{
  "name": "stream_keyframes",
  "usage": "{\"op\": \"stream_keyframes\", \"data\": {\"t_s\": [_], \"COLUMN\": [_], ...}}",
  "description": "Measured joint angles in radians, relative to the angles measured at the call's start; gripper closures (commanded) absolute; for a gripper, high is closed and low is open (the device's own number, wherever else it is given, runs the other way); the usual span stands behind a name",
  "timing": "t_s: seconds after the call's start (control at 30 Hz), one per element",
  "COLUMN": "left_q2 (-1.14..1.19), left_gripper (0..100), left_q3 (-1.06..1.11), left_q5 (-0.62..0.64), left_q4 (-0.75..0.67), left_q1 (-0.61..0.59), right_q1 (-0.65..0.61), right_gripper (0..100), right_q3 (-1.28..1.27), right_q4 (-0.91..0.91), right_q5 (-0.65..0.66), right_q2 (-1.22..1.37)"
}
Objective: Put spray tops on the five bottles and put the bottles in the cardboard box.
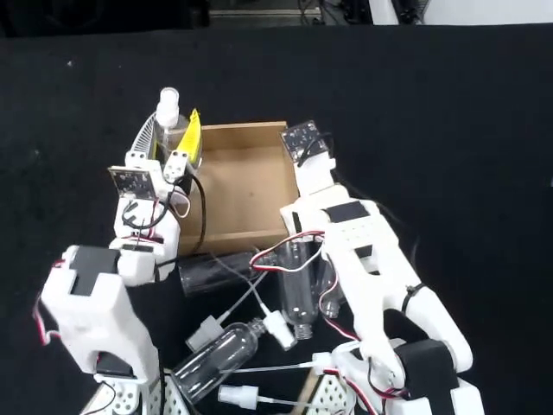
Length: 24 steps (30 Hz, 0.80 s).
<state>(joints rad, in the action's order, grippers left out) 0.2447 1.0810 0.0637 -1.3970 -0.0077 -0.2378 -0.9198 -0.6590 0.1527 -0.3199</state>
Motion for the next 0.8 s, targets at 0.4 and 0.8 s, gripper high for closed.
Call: {"op": "stream_keyframes", "data": {"t_s": [0.4,0.8], "left_q2": [0.299,0.330], "left_gripper": [97,86], "left_q3": [-0.175,-0.196], "left_q5": [-0.003,-0.006], "left_q4": [-0.120,-0.121], "left_q1": [0.000,0.000], "right_q1": [-0.002,-0.003], "right_gripper": [85.5,85.8], "right_q3": [-0.005,-0.114], "right_q4": [0.000,0.000], "right_q5": [0.000,0.000], "right_q2": [-0.020,-0.215]}}
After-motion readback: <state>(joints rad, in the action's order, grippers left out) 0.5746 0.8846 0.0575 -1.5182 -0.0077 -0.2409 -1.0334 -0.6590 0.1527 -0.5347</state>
